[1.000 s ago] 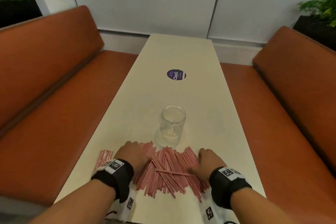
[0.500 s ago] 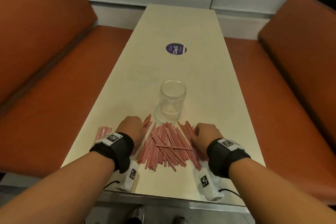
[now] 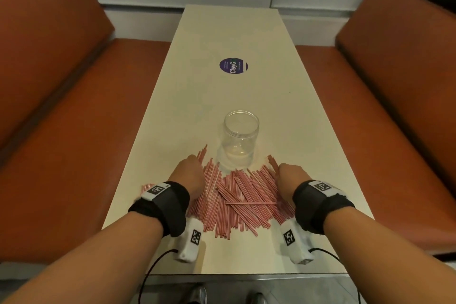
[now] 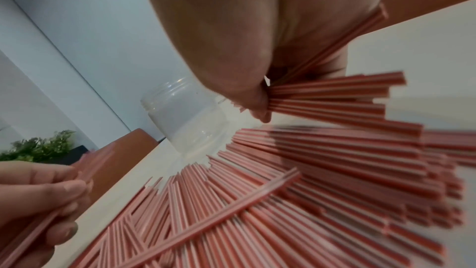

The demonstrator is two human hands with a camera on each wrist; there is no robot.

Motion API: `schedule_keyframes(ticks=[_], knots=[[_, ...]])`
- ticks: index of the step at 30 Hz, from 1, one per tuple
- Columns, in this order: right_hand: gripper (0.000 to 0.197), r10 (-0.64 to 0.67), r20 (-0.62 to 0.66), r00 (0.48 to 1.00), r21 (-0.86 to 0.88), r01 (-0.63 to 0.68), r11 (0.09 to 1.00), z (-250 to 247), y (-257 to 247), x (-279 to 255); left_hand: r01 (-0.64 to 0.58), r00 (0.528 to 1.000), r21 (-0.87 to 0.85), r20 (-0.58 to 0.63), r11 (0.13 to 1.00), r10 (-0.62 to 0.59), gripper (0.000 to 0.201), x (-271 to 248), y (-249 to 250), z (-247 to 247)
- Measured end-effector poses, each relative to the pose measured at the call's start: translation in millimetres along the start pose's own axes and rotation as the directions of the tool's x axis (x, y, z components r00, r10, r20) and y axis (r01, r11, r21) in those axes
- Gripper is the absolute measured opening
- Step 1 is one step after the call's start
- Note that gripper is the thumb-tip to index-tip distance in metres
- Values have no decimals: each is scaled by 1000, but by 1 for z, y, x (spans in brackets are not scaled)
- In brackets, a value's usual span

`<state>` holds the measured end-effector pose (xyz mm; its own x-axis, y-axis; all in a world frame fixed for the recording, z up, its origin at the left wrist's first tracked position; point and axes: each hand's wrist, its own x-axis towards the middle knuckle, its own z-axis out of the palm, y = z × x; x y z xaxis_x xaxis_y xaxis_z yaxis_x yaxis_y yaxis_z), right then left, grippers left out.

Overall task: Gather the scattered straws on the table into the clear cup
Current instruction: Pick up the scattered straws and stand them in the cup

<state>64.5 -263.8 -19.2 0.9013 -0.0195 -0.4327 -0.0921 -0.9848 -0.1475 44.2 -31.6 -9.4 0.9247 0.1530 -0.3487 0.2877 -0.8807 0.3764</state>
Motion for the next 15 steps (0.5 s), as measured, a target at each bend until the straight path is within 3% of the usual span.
schedule_keyframes(ticks=[2,4,7,9,11,12,13,15], knots=[[25,-9,-16,1000,29,9,1000,-4,1,3,-28,998,-210,-68,977,14,17,1,2,-12],[25,-8,-51,999,81,12,997,-11,3,6,-78,994,-491,-108,868,29,15,4,8,-27],[25,-33,-121,992,208,58,976,-22,3,12,-121,992,-846,-117,520,40,17,11,37,-54],[24,-43,-181,983,320,100,942,-31,2,14,-147,987,-946,-123,289,101,18,19,65,-71],[25,-37,-245,969,412,138,901,-39,1,14,-201,969,-972,-178,125,168,20,29,94,-82],[26,-35,-266,963,445,154,882,-43,0,14,-232,959,-968,-211,97,188,21,34,106,-84],[25,-36,-279,960,470,169,867,-46,0,14,-261,952,-957,-232,131,199,21,41,115,-81],[25,-46,-293,955,504,196,841,-50,0,13,-287,949,-905,-223,314,224,22,52,125,-67]])
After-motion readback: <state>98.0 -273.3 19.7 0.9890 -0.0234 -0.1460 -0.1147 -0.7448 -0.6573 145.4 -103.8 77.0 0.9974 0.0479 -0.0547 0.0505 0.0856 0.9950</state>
